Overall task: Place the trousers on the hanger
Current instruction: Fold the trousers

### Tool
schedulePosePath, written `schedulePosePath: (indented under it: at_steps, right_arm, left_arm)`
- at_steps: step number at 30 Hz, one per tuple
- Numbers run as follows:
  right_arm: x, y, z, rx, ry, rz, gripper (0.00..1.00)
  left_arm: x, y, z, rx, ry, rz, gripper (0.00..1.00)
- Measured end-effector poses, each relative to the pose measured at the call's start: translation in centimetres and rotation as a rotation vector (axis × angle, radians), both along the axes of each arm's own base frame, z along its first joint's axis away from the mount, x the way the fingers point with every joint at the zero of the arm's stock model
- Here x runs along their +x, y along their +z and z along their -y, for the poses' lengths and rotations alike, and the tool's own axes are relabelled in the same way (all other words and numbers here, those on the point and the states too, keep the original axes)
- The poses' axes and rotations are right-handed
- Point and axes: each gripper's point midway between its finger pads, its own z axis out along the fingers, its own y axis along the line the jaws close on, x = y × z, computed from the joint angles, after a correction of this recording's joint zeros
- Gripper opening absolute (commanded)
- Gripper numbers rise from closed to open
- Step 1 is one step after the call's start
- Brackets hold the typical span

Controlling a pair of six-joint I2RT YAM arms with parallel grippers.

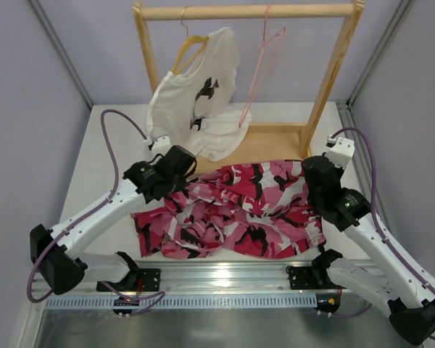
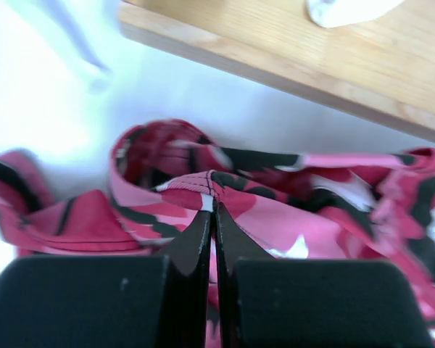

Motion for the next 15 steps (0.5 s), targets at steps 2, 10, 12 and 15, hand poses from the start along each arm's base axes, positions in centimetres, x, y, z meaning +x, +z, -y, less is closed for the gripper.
schedulePosePath:
  at_steps: [2, 10, 12, 15]
  right_arm:
    - [0.0, -0.2, 1.1, -0.015, -0.042, -0.015, 0.04]
    - [0.0, 0.2, 2.8, 0.005, -0.096, -0.017, 0.04]
    - [0.0, 0.1, 2.8, 0.004, -0.087, -0.023, 0.04]
    - [0.0, 0.1, 2.9, -0.004, -0.081, -0.03, 0.04]
  left_arm:
    - [-0.1, 0.5, -1.9, 0.026, 0.012, -0.003, 0.0]
    - [-1.7, -2.2, -1.5, -0.086, -0.059, -0.081, 0.0]
    - [-3.3, -5.1, 0.4, -0.176, -0.11, -0.14, 0.0]
    - [-6.4, -8.5, 3.5, -0.254, -0.203, -0.229, 0.02]
